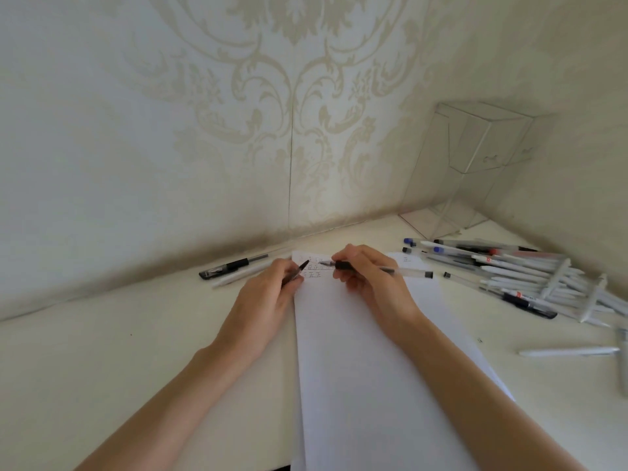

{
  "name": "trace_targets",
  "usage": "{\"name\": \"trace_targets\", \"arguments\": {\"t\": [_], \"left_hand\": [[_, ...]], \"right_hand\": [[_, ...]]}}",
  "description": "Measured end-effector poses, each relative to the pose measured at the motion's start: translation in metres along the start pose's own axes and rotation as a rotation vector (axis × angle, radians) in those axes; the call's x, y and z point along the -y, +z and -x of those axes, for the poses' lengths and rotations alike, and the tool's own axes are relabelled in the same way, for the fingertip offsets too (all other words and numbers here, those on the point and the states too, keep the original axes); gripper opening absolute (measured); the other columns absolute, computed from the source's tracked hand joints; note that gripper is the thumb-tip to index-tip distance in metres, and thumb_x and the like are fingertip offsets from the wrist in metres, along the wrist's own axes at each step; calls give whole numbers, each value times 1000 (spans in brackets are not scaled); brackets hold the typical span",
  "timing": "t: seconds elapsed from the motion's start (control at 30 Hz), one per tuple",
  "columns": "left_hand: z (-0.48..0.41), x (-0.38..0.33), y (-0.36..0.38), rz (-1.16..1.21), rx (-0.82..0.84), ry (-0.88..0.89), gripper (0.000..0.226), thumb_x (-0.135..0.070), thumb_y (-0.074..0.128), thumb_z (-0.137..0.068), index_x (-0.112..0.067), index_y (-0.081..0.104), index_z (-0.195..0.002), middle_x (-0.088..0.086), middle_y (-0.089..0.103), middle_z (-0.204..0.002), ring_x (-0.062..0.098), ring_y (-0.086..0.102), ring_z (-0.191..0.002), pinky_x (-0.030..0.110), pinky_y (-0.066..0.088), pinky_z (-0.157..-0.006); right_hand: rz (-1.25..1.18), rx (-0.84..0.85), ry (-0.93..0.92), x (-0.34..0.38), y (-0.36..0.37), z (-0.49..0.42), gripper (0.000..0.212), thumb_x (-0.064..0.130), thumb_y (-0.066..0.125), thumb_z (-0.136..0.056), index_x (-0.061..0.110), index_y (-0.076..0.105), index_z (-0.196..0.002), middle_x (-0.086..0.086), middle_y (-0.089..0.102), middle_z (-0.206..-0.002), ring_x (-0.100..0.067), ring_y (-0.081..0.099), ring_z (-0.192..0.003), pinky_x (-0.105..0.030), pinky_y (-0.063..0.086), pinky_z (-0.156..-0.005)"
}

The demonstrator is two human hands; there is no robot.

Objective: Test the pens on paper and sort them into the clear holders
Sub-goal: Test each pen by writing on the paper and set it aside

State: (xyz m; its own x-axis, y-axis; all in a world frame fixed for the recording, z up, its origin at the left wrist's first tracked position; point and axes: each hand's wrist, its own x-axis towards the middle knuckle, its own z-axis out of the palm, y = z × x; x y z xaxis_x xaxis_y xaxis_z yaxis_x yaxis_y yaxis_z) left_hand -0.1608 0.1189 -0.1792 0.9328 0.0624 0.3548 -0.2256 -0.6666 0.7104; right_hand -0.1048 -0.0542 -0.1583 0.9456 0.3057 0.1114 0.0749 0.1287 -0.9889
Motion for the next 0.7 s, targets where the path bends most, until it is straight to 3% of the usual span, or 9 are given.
{"name": "trace_targets", "arguments": {"t": [0.1,0.2,0.4,0.5,0.7], "left_hand": [[0,0,-2,-71,-21,71,16,-18,61,-88,-12,65,-102,-1,68,-89,0,56,-68,21,41,-66],[0,1,-1,-88,-11,138,22,-25,59,-84,-11,67,-99,0,67,-88,18,61,-80,32,44,-71],[1,2,0,-79,24,268,33,-39,49,-86,-16,66,-102,-3,66,-90,9,54,-84,23,41,-73],[4,0,1,-43,44,359,19,-34,47,-89,-26,57,-103,-4,64,-86,10,55,-80,24,42,-70],[5,0,1,-74,12,425,15,-28,46,-91,-21,55,-100,3,60,-76,16,52,-72,30,41,-63]], "right_hand": [[-108,-36,14,0,-1,5,28,19,50,-96,5,50,-72,-12,61,-61,-16,46,-54,-23,36,-53],[-50,-37,-4,0,0,4,34,18,52,-95,11,42,-64,-9,58,-56,-18,42,-54,-23,34,-52],[78,30,-3,3,4,8,36,18,59,-92,11,41,-61,0,46,-47,-11,35,-48,-18,29,-48],[119,52,-23,6,6,10,38,12,60,-91,9,40,-59,-1,45,-44,-10,35,-45,-17,30,-47],[113,82,-30,6,9,9,38,10,60,-91,11,41,-58,-1,49,-44,-11,38,-45,-17,33,-48]]}}
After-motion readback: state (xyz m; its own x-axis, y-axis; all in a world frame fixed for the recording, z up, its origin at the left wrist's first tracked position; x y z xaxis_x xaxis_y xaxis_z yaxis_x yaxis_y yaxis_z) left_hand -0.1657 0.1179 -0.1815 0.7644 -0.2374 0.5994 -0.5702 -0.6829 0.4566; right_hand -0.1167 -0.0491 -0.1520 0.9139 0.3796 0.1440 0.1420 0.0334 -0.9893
